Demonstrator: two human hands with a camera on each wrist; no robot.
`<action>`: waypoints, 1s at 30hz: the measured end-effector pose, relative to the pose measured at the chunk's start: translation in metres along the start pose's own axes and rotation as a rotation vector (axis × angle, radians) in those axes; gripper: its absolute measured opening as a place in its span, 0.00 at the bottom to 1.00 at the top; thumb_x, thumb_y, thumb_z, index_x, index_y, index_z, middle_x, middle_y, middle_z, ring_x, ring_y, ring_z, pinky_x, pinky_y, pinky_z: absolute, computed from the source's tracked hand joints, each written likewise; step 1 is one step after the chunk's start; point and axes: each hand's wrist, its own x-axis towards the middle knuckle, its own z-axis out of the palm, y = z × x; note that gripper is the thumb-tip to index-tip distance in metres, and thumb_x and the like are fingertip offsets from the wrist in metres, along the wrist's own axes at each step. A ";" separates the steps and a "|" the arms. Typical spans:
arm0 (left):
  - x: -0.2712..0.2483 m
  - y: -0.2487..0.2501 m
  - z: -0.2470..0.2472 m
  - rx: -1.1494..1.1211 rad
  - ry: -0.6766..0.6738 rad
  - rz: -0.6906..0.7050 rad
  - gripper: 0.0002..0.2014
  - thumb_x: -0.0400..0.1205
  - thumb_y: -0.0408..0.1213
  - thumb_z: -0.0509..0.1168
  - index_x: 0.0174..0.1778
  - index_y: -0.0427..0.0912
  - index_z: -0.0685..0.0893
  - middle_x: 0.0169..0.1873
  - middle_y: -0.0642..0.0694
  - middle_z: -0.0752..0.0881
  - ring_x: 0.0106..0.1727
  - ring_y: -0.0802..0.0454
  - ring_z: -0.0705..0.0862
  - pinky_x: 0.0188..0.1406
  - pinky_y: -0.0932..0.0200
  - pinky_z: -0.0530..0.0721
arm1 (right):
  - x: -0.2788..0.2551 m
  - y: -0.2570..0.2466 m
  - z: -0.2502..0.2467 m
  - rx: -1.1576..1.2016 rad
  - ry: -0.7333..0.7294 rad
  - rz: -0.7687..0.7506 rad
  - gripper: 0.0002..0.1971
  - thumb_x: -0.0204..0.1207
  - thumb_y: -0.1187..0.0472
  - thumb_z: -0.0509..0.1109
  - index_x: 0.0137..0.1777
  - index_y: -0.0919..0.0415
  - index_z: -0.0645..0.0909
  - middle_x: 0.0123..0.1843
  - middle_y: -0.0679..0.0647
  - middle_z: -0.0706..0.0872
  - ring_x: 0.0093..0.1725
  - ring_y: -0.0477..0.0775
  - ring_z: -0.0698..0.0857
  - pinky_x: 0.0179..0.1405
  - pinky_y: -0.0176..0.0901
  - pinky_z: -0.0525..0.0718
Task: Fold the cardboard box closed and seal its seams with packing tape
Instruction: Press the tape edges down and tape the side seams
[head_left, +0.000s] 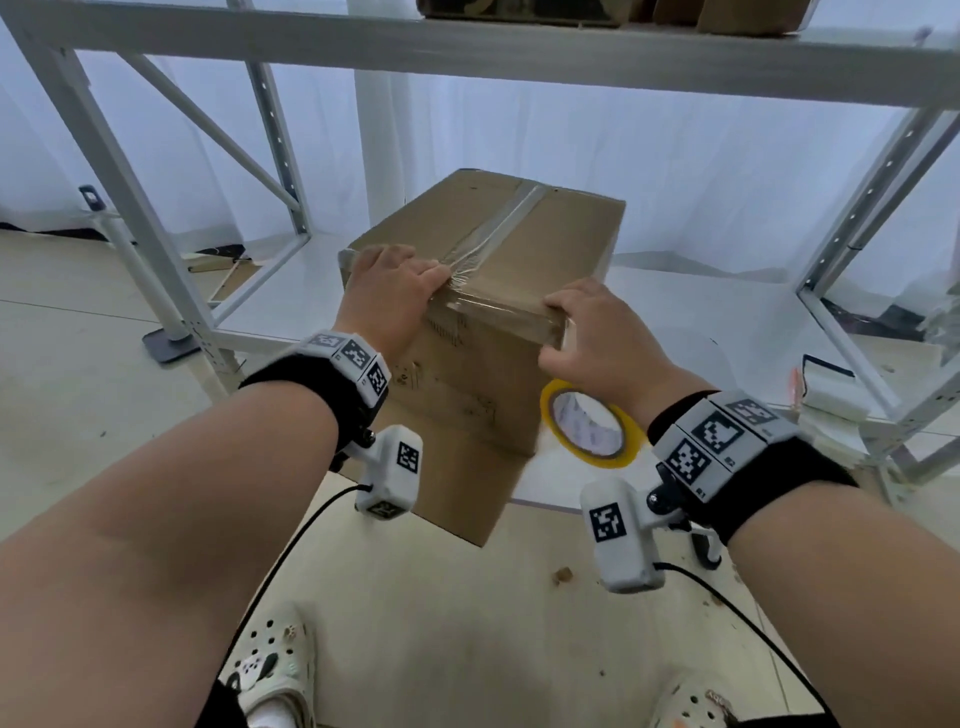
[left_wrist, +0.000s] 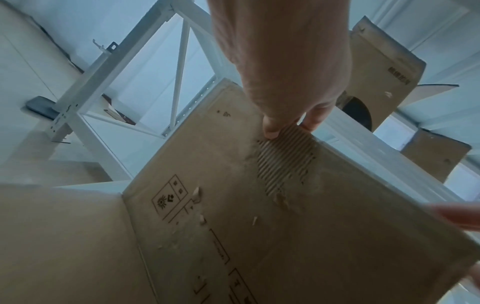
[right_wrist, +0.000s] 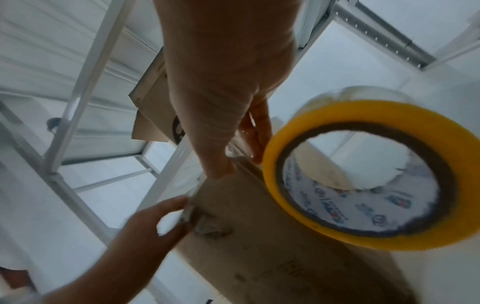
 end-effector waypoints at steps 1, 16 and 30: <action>0.006 -0.002 0.004 -0.010 0.008 -0.016 0.20 0.86 0.31 0.54 0.73 0.51 0.75 0.71 0.50 0.78 0.74 0.44 0.68 0.71 0.47 0.58 | 0.004 -0.004 0.002 0.032 -0.004 0.025 0.25 0.70 0.56 0.74 0.67 0.62 0.79 0.62 0.54 0.77 0.57 0.50 0.78 0.57 0.35 0.75; -0.005 0.045 0.013 -0.253 0.163 0.200 0.17 0.81 0.42 0.63 0.66 0.44 0.81 0.63 0.45 0.84 0.63 0.41 0.82 0.64 0.43 0.75 | 0.009 0.009 0.010 0.705 -0.093 0.126 0.26 0.72 0.79 0.67 0.65 0.55 0.77 0.71 0.54 0.76 0.45 0.48 0.87 0.38 0.37 0.86; -0.002 0.060 0.011 -0.179 0.101 0.076 0.16 0.84 0.43 0.59 0.69 0.49 0.77 0.66 0.49 0.80 0.69 0.46 0.77 0.70 0.50 0.66 | 0.004 0.020 0.002 0.621 -0.109 0.127 0.27 0.71 0.74 0.71 0.67 0.50 0.73 0.57 0.50 0.80 0.45 0.69 0.86 0.45 0.49 0.88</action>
